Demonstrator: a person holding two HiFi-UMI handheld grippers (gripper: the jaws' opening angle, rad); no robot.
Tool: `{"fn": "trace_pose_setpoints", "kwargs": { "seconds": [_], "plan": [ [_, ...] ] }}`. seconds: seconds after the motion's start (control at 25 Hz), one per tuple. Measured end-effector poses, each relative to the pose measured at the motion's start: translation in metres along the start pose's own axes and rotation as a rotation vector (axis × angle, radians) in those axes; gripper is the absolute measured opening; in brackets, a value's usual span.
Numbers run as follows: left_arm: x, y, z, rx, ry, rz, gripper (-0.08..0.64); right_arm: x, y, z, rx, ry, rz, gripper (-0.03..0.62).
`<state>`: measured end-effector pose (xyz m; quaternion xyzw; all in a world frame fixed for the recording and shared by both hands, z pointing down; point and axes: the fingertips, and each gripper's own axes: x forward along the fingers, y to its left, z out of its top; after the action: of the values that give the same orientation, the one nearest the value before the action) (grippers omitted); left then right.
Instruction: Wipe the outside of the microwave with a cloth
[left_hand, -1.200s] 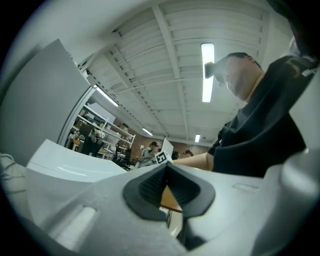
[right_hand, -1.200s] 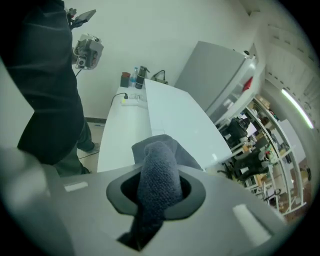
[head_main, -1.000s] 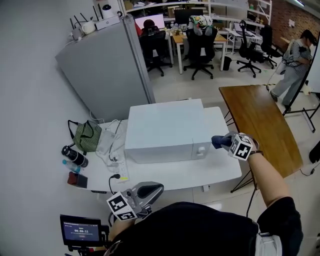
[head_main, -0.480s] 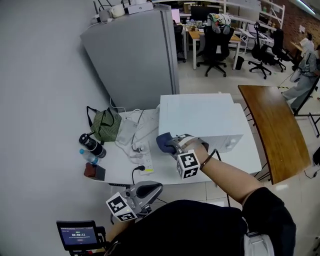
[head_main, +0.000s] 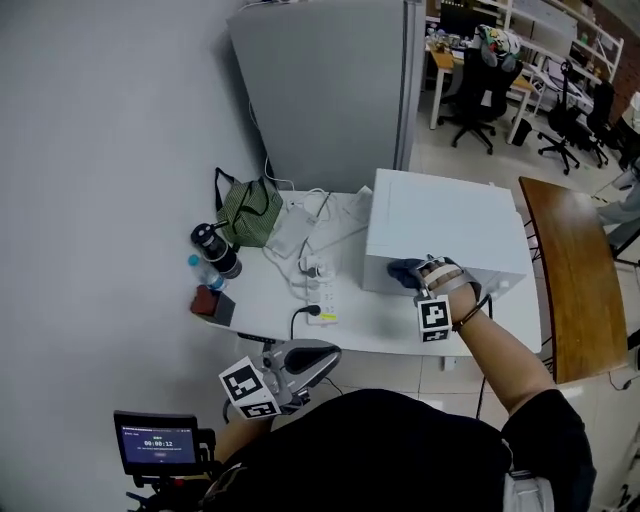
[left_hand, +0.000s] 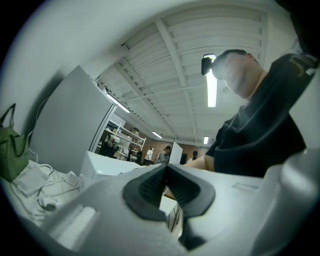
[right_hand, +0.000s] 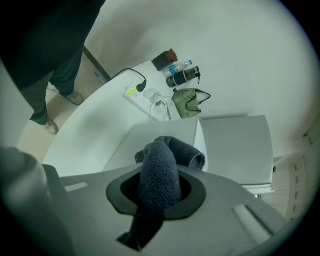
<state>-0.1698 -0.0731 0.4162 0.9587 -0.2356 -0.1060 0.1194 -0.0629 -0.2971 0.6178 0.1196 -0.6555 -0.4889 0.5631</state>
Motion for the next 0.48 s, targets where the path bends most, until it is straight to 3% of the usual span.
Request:
{"fn": "trace_pose_setpoints", "kwargs": {
  "seconds": [0.32, 0.48],
  "plan": [
    [0.119, -0.041, -0.026, -0.022, -0.005, -0.056, 0.003, -0.074, 0.078, -0.193, 0.073, 0.131, 0.003, 0.055],
    [0.161, -0.063, -0.032, -0.048, 0.010, -0.073, 0.003, -0.106, 0.106, -0.268, 0.136, 0.205, 0.027, 0.055]
  ]
}}
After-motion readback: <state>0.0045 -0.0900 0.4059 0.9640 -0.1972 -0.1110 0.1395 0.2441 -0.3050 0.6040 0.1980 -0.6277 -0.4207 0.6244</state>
